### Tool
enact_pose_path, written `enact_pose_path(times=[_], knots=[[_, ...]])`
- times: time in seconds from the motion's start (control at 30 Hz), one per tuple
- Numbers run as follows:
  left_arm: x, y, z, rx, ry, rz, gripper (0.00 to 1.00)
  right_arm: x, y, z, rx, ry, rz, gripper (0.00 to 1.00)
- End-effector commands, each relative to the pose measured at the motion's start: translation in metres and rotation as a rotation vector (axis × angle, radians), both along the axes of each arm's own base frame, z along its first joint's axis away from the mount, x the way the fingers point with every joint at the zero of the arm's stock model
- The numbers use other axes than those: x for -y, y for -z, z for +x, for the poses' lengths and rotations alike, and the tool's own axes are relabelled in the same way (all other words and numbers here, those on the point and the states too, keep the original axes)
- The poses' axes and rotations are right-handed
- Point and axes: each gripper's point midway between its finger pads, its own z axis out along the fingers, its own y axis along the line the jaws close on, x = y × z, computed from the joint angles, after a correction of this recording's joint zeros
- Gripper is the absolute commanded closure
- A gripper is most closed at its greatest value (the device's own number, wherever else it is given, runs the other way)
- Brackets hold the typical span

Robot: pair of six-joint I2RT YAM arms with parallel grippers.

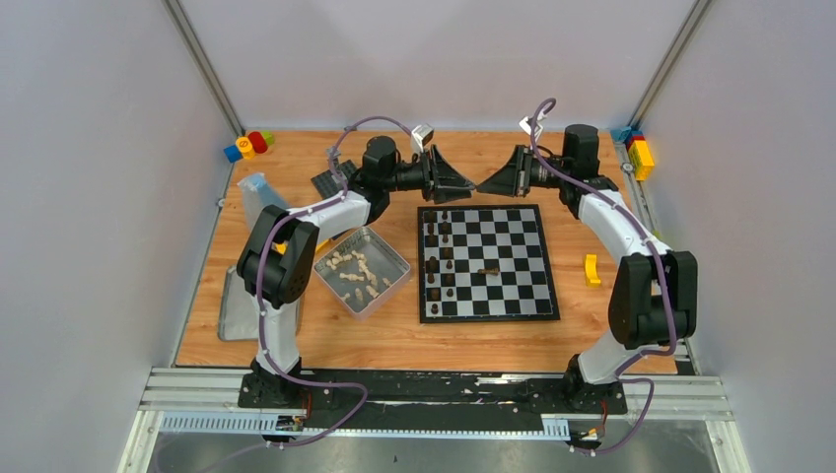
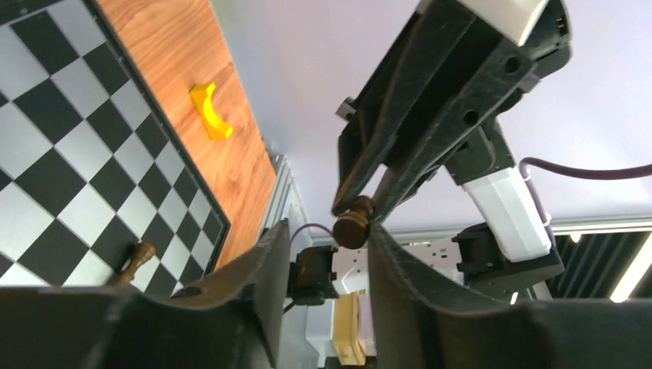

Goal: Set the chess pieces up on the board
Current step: Place the chess piece on the chessboard.

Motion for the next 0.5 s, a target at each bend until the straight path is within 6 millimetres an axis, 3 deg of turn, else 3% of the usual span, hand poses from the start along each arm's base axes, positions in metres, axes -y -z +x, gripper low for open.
enact_pose_path(times=[0.0, 0.13, 0.3, 0.47], knots=[[-0.003, -0.006, -0.010, 0.090, 0.020, 0.052, 0.43, 0.001, -0.030, -0.007, 0.148, -0.028, -0.011, 1.00], [-0.013, -0.007, -0.008, 0.135, 0.005, 0.084, 0.27, 0.015, -0.034, -0.013, 0.192, -0.007, -0.035, 1.00], [-0.037, -0.011, -0.001, 0.218, -0.025, 0.156, 0.24, 0.025, -0.035, -0.030, 0.278, -0.007, -0.107, 1.00], [-0.087, -0.012, 0.019, 0.319, -0.099, 0.287, 0.24, 0.026, -0.025, -0.054, 0.337, -0.044, -0.167, 1.00]])
